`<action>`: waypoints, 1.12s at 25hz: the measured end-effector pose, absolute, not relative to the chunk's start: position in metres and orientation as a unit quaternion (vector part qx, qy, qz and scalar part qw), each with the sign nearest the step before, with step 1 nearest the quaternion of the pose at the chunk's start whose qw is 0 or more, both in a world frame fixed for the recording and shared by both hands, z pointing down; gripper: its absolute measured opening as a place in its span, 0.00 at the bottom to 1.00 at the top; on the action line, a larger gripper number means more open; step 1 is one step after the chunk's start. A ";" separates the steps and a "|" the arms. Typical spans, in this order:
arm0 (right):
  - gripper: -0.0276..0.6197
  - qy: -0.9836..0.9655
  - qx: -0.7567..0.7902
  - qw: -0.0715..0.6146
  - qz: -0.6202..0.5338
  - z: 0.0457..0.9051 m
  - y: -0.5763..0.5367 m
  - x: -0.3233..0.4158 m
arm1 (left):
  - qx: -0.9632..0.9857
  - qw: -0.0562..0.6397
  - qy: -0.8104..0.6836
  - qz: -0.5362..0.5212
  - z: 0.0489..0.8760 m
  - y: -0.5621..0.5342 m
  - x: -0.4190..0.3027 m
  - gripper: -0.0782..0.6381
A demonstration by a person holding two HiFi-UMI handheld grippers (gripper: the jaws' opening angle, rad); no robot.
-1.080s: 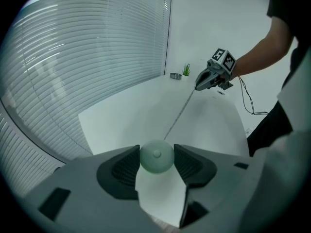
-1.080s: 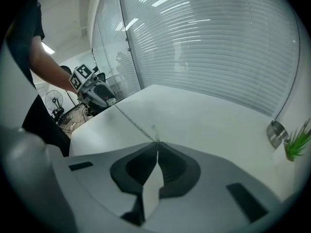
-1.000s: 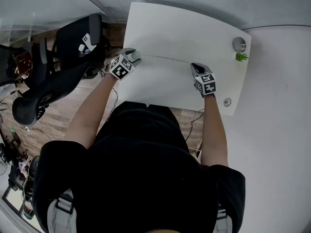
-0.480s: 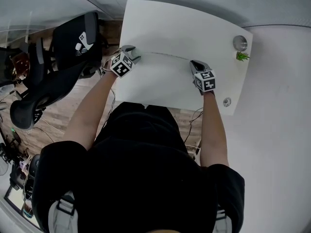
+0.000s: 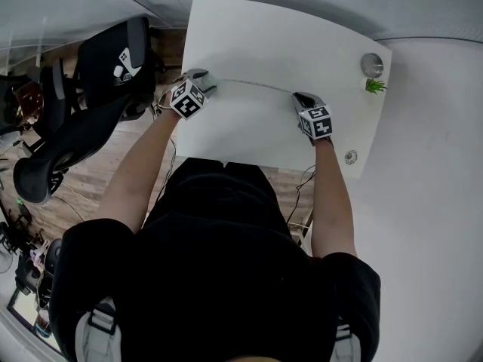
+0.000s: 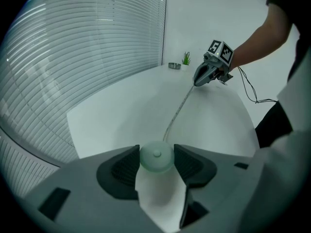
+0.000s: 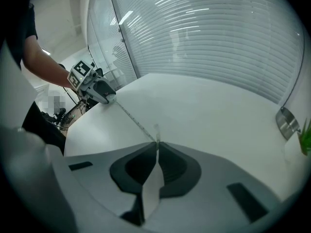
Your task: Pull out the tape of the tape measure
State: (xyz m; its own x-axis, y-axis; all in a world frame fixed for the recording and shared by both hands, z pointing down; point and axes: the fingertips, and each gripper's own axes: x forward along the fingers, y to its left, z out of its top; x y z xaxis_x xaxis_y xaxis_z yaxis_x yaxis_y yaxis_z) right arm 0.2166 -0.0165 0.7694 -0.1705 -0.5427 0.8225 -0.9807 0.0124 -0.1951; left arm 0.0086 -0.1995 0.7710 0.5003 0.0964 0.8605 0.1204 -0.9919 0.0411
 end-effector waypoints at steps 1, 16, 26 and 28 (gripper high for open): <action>0.07 -0.656 0.579 0.279 0.396 0.770 -0.016 0.216 | -0.865 0.012 -0.063 -0.497 0.772 -0.199 0.009 0.43; 0.31 -0.638 0.582 0.282 0.417 0.771 -0.002 0.229 | -0.866 0.002 -0.061 -0.496 0.767 -0.204 0.005 0.55; 0.43 -0.623 0.620 0.240 0.413 0.737 -0.014 0.234 | -0.883 -0.019 -0.038 -0.468 0.738 -0.222 -0.004 0.57; 0.43 -0.625 0.627 0.220 0.409 0.725 -0.022 0.231 | -0.890 -0.023 -0.033 -0.453 0.726 -0.224 -0.003 0.57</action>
